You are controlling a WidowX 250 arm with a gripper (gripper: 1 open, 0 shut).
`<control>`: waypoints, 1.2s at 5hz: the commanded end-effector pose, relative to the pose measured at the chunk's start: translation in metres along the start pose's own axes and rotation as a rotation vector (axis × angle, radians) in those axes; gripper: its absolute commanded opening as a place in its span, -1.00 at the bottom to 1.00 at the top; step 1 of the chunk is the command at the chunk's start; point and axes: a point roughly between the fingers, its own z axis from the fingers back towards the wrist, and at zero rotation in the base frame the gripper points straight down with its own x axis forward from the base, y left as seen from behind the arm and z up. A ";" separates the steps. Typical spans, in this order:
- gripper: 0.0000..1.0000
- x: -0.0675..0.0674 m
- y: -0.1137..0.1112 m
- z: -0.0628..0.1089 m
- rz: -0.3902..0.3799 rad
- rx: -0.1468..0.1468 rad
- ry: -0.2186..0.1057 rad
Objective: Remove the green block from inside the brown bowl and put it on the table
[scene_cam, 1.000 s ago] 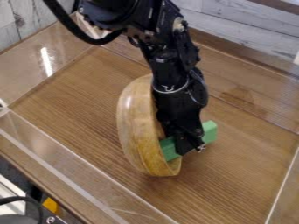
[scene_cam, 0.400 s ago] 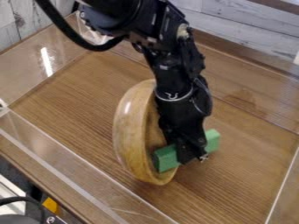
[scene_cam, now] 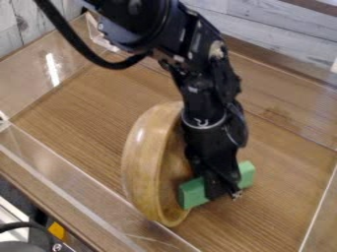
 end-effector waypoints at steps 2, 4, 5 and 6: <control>-1.00 0.003 -0.008 0.003 -0.013 0.000 -0.019; -1.00 0.002 -0.012 0.004 -0.010 -0.009 -0.014; -1.00 0.002 -0.014 0.004 -0.007 -0.014 -0.011; -1.00 0.001 -0.015 0.003 -0.004 -0.020 -0.009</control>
